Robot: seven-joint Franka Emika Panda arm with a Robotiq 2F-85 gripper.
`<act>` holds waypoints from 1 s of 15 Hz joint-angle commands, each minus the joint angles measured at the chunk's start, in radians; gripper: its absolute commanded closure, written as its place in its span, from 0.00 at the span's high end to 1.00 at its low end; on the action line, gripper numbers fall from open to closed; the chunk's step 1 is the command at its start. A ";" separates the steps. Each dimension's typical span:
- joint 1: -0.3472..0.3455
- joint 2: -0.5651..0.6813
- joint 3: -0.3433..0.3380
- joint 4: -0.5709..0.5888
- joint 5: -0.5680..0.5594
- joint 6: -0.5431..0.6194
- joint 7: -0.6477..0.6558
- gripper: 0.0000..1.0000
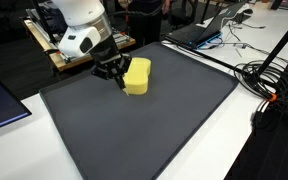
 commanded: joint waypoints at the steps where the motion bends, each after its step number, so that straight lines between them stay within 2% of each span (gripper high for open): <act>1: 0.003 -0.195 -0.013 -0.240 0.073 0.093 -0.073 0.03; 9: 0.070 -0.505 -0.053 -0.566 0.091 0.212 -0.086 0.03; 15: 0.159 -0.702 -0.026 -0.727 -0.050 0.247 0.067 0.03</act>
